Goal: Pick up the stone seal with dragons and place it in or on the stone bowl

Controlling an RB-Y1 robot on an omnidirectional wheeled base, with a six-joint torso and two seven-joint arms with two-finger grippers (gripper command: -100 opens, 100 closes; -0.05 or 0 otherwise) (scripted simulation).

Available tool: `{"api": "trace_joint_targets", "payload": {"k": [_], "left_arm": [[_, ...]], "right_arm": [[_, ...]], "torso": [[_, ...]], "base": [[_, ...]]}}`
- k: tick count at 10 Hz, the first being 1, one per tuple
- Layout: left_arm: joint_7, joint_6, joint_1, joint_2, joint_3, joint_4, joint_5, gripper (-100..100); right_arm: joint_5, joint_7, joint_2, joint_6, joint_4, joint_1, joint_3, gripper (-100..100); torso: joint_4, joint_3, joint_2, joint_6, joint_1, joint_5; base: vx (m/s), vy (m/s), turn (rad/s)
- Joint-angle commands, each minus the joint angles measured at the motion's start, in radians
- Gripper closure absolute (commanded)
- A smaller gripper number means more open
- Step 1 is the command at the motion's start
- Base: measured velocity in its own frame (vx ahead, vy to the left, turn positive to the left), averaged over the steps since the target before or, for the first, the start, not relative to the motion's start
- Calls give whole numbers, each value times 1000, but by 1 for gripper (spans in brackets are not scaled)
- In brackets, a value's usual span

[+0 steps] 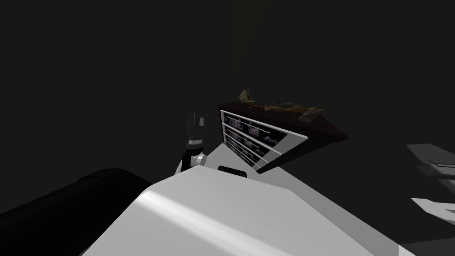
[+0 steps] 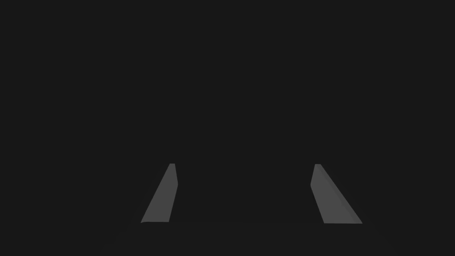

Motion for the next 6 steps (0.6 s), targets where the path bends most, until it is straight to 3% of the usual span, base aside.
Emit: {"api": "trace_joint_targets", "payload": {"k": [1, 6], "left_arm": [[0, 0, 0, 0, 0, 0, 0, 0], [0, 0, 0, 0, 0, 0, 0, 0]], "right_arm": [[2, 16, -28, 50, 2, 46, -28, -100], [-4, 70, -108, 194, 32, 180, -91, -100]], "torso": [[0, 0, 0, 0, 0, 0], [-1, -3, -6, 0, 1, 0]], "base": [[92, 101, 135], [141, 114, 146]]}}
